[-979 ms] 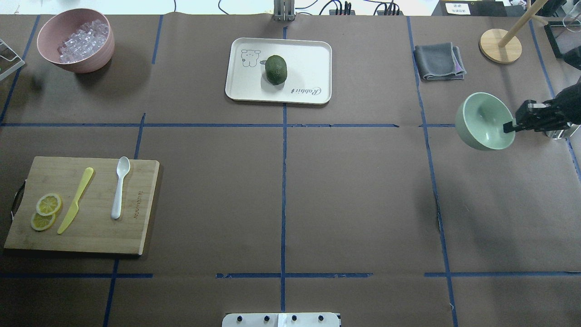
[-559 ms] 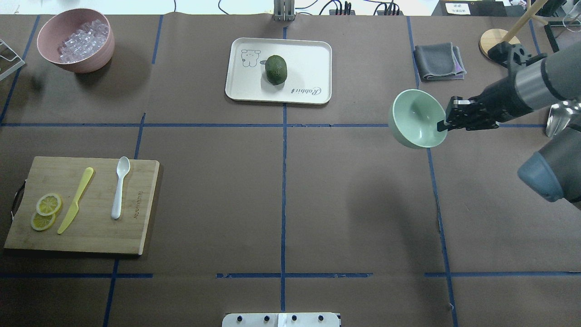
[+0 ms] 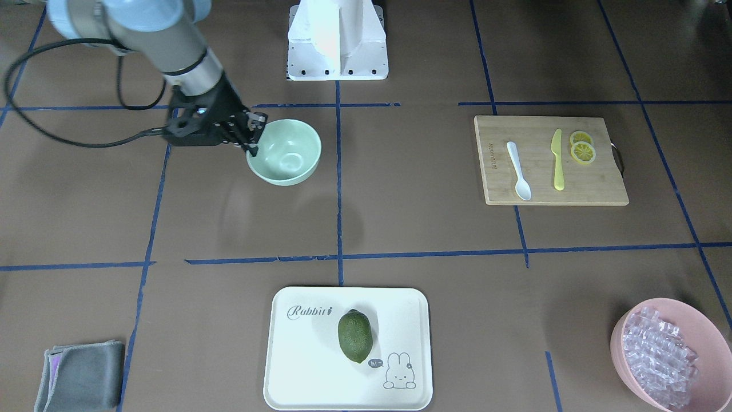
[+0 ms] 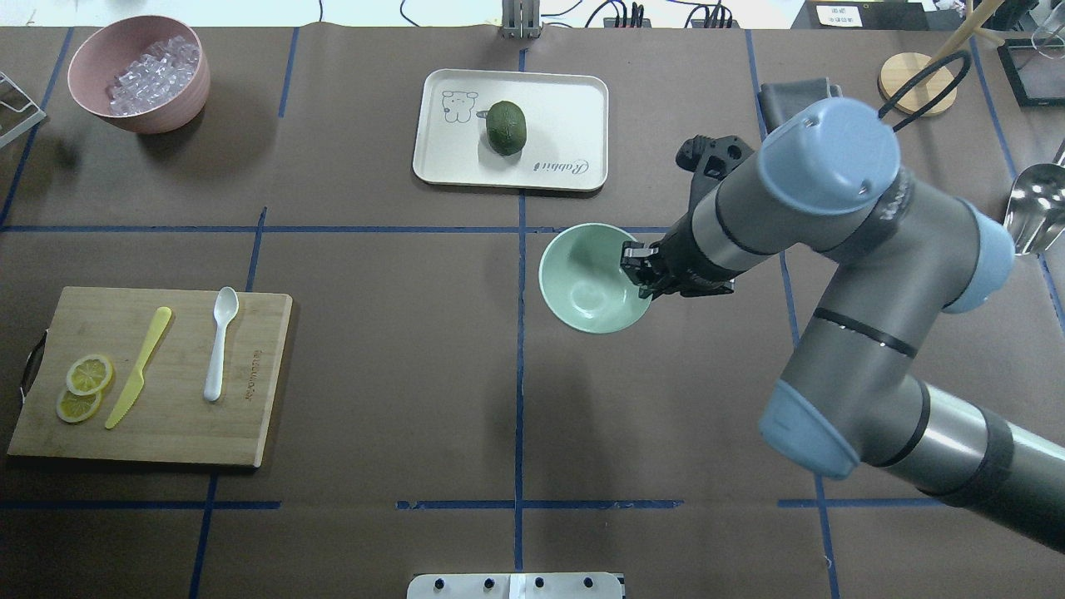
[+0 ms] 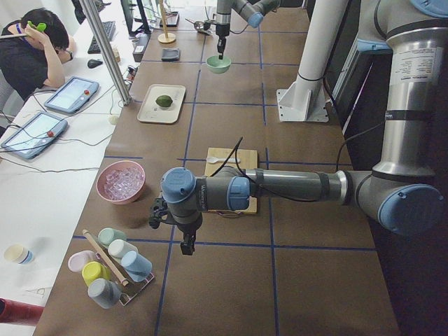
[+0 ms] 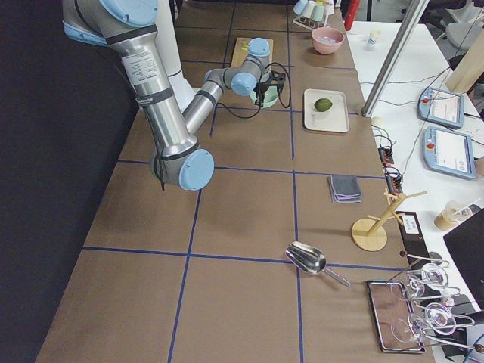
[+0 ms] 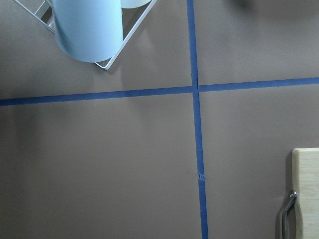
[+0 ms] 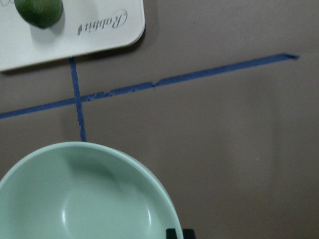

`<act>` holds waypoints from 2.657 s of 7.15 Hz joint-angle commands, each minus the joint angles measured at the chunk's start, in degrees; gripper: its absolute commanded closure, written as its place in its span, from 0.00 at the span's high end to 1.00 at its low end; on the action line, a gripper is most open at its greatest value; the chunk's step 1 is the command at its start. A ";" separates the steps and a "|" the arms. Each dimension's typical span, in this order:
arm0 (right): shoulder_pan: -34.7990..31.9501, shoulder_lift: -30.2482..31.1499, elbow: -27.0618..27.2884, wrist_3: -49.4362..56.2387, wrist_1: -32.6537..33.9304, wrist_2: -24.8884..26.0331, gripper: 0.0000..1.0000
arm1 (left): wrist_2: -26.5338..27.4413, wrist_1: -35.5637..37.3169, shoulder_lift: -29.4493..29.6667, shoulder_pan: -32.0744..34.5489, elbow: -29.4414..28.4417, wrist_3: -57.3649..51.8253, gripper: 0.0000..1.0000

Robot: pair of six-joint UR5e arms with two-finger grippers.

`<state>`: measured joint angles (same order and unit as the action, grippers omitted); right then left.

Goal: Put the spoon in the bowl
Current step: 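Carry the green bowl with the right gripper toward the table centre and set it down, then release the bowl and withdraw the right gripper while the left gripper reaches over the spoon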

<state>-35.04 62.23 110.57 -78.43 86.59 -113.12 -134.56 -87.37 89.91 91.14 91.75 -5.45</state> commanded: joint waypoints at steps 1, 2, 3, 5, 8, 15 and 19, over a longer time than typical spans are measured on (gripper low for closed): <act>5.41 -4.20 -3.85 -2.15 0.77 5.01 0.00 | 0.00 0.00 -0.18 0.00 -0.08 -0.09 1.00; 6.64 -6.04 -5.53 -2.16 0.77 6.84 0.00 | 0.00 0.00 -0.18 0.00 -0.52 -0.09 1.00; 7.26 -8.41 -9.29 -1.99 0.68 7.12 0.00 | 0.00 0.00 -0.18 0.00 -0.52 -0.09 1.00; 7.62 -9.40 -15.44 -2.25 -5.25 8.27 0.00 | 0.00 -0.08 -0.53 0.00 -0.43 -0.09 1.00; 7.71 -9.32 -16.44 -2.25 -6.53 8.18 0.05 | 0.00 0.00 -0.62 0.00 -0.52 -0.09 1.00; 0.71 -7.13 -8.47 -1.29 -0.77 5.04 1.00 | 0.09 -7.86 -0.44 -1.39 2.20 0.52 1.00; -7.12 -2.31 -1.87 20.10 11.32 2.74 1.00 | 0.61 -8.26 -0.79 -18.59 22.90 36.83 1.00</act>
<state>-39.59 57.71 106.91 -65.63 96.08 -109.41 -134.24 -95.57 89.29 78.52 108.06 19.63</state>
